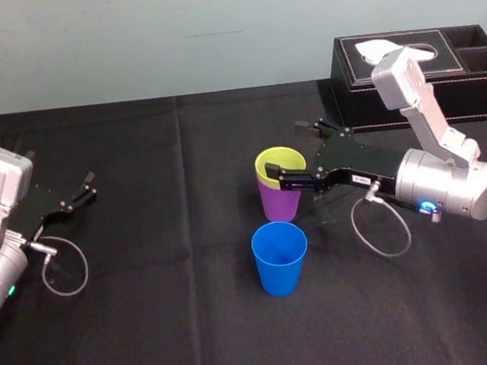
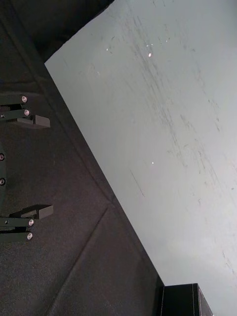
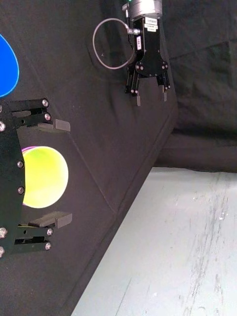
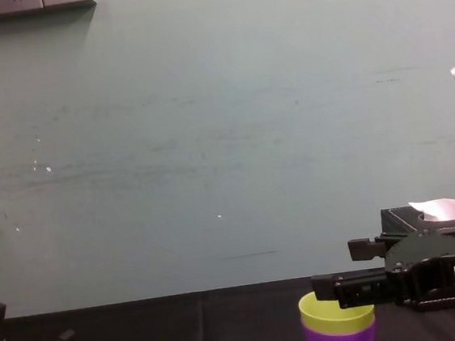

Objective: Stack the three plastic cups sequentially using one hand.

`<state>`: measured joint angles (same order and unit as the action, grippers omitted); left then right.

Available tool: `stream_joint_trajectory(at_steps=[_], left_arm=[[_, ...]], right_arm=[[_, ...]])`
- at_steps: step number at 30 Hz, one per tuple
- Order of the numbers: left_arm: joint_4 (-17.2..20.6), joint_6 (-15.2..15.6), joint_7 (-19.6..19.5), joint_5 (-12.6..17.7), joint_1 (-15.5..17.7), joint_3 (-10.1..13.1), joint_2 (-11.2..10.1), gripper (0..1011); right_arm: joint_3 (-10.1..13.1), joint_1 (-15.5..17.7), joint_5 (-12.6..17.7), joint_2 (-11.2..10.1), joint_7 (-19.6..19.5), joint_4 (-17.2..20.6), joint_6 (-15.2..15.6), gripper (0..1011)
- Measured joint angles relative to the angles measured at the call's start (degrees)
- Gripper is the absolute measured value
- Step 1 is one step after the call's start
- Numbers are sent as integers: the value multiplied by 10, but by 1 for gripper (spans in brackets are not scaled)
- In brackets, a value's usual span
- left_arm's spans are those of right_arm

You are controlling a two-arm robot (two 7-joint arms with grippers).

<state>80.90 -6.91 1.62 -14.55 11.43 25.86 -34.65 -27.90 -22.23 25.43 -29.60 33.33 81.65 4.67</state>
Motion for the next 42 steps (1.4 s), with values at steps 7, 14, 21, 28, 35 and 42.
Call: stream_joint_trajectory(at_steps=[7,14,21,28,35,42], left_arm=[[0,0,0,0,0,0,0,1011],[0,0,0,0,0,0,0,1011],[0,0,0,0,0,0,0,1011],[0,0,0,0,0,0,0,1011],[0,0,0,0,0,0,0,1011],[0,0,0,0,0,0,0,1011]], right_arm=[[0,0,0,0,0,0,0,1004],[2,4,1,-3,-1,4,-1,1004],[21,34,16,-29,1,38,-12,1004],[40,79,34,-71,19,84,-30,1004],[49,116,42,-105,36,110,-48,1004],[47,151,37,-130,49,122,-66,1004]])
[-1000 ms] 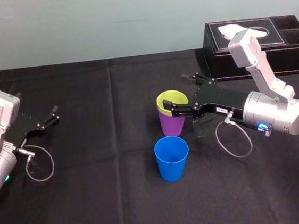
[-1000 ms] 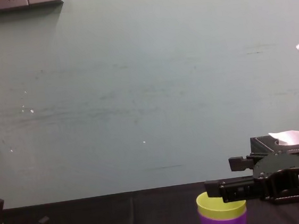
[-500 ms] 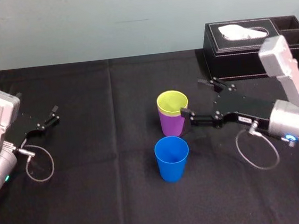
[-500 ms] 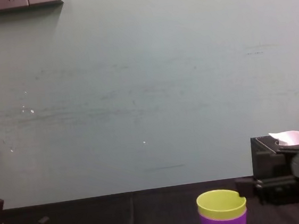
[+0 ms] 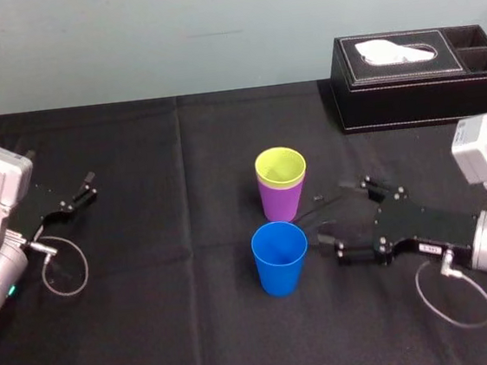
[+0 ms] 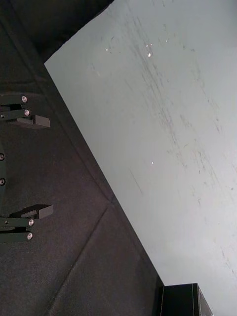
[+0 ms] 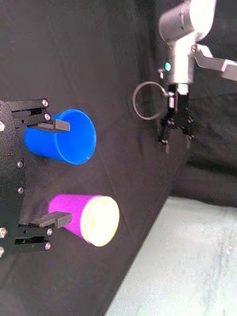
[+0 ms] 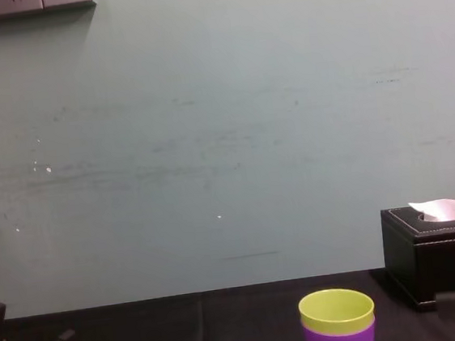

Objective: Stack the three plastic cups sequentially using one hand.

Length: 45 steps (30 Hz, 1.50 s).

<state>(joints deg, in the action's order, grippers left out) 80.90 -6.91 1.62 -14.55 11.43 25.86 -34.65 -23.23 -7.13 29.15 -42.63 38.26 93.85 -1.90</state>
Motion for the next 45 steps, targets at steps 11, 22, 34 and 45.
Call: stream_joint_trajectory(at_steps=[11,22,34,45], left_arm=[[0,0,0,0,0,0,0,1011],[0,0,0,0,0,0,0,1011],[0,0,0,0,0,0,0,1011],[0,0,0,0,0,0,0,1011]], right_arm=[[-17,8,-11,3,11,-14,-3,1004],[-37,-3,-21,15,20,-27,1,1004],[-58,-25,-30,33,25,-45,10,1004],[-79,-54,-40,56,27,-68,20,1004]])
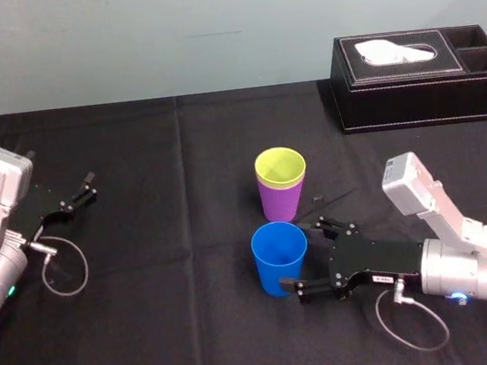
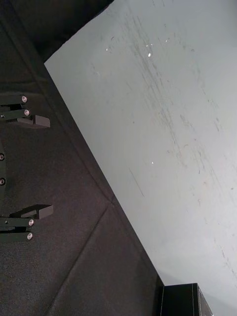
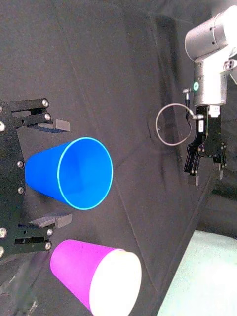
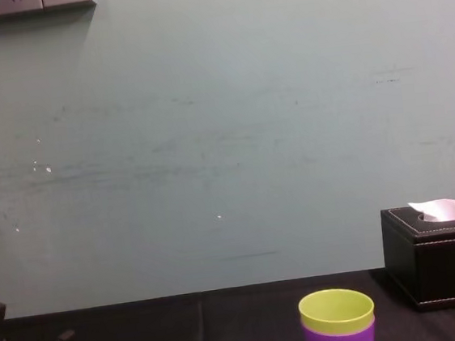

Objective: Stack the three plastic cups sequentially using one hand.

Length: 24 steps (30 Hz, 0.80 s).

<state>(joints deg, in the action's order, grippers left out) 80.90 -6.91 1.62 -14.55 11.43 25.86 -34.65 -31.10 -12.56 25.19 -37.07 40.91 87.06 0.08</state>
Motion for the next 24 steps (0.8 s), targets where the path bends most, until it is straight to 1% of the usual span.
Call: stream_joint_trajectory(at_steps=[9,18,19,24], left_arm=[[0,0,0,0,0,0,0,1011],[0,0,0,0,0,0,0,1011],[0,0,0,0,0,0,0,1011],[0,0,0,0,0,0,0,1011]], right_arm=[[-13,-19,-4,18,1,-19,3,1004],[-12,-18,-4,16,1,-18,3,1004],[-12,-18,-4,16,1,-18,3,997],[-11,-17,-4,16,1,-17,3,889]])
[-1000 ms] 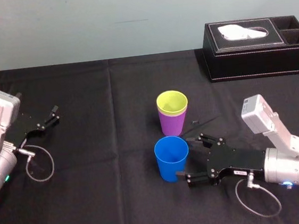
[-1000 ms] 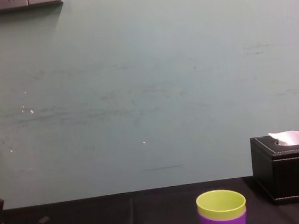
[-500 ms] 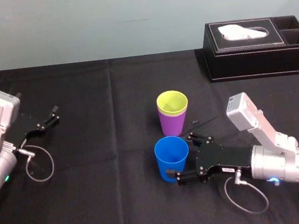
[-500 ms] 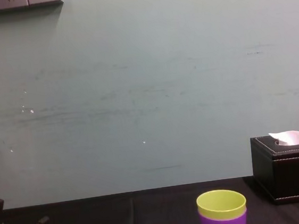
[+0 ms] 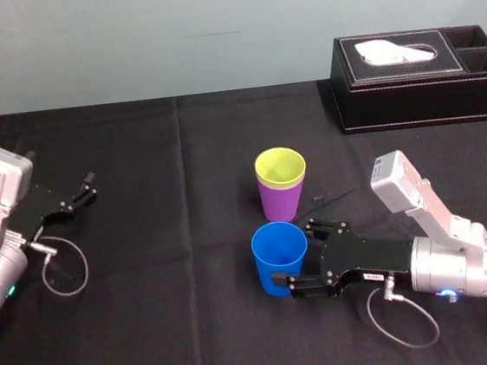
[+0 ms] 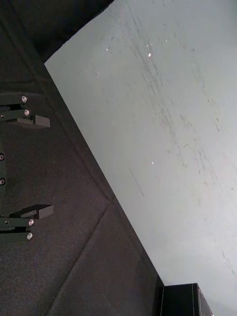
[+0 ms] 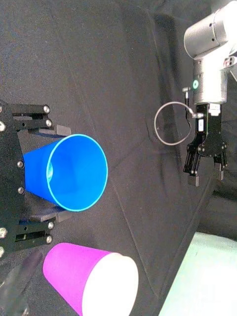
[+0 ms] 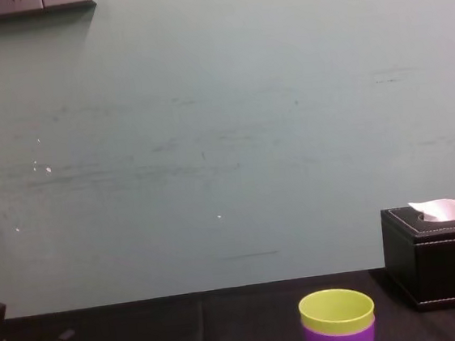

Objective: Stack the three plastic cups sequentially using one hand.

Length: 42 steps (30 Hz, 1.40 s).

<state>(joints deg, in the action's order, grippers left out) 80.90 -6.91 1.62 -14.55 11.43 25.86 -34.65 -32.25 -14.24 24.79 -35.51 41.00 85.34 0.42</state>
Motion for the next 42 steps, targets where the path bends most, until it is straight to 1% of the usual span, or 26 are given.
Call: stream_joint_trajectory(at_steps=[3,6,11,18,30,36,42], left_arm=[[0,0,0,0,0,0,0,1011],[0,0,0,0,0,0,0,1011],[0,0,0,0,0,0,0,1011],[0,0,0,0,0,0,0,1011],[0,0,0,0,0,0,0,1012],[0,0,0,0,0,0,0,1011],[0,0,0,0,0,0,0,1011]], right_arm=[[0,0,0,0,0,0,0,804],[0,0,0,0,0,1,0,761],[1,1,0,0,0,1,0,734],[1,1,1,-1,0,1,-1,707],[2,2,2,-2,0,3,-1,708],[15,13,11,-14,-12,24,1,708],[29,24,21,-27,-26,59,12,710]])
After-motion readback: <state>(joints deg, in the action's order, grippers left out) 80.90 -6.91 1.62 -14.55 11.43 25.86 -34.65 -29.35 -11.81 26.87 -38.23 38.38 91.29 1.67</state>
